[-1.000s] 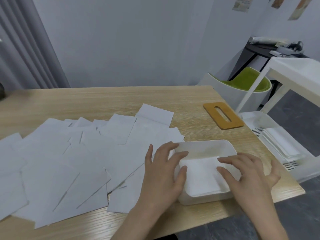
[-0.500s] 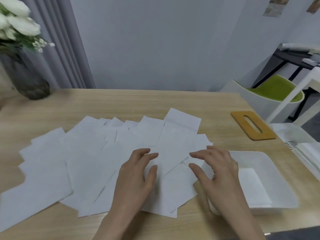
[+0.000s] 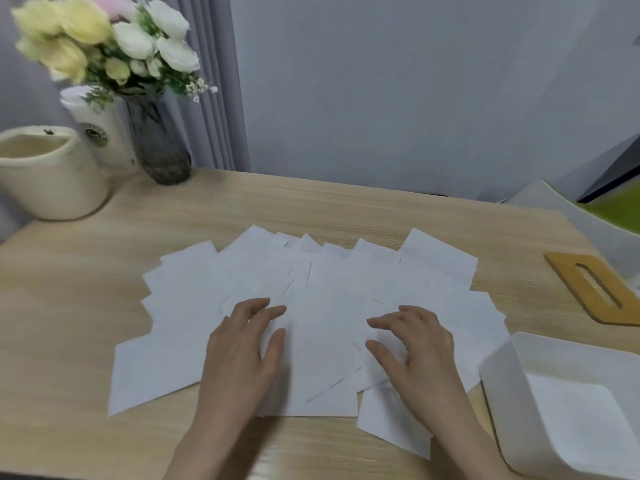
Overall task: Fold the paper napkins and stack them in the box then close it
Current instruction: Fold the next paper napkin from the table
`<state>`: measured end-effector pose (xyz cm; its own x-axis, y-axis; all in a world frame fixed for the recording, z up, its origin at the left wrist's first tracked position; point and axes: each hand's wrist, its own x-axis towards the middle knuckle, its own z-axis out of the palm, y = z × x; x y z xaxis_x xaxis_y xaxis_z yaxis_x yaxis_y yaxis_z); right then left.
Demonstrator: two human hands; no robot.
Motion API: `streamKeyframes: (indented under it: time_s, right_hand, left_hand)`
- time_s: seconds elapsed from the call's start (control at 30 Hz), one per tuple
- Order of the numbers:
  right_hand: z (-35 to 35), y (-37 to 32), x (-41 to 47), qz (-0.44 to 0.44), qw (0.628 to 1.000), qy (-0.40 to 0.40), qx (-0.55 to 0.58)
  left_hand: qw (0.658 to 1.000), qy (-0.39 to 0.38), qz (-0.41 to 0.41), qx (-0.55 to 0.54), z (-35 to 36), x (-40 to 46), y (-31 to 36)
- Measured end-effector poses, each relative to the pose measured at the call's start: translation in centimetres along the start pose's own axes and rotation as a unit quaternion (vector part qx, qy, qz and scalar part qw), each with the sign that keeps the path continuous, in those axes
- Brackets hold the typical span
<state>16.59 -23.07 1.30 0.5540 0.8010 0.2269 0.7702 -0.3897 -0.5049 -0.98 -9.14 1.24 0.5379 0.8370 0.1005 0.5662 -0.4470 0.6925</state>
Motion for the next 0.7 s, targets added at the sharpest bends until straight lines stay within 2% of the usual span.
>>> streamKeyframes:
  time_s: [0.33, 0.7]
  right_hand:
    - [3.8, -3.5, 1.5, -0.028, 0.997, -0.066, 0.026]
    - [7.8, -7.2, 4.0, 0.038, 0.986, -0.139, 0.09]
  left_hand:
    - [0.997, 0.02, -0.066, 0.037, -2.8, 0.0, -4.1]
    - [0.992, -0.034, -0.079, 0.093, -2.7, -0.1, -6.5]
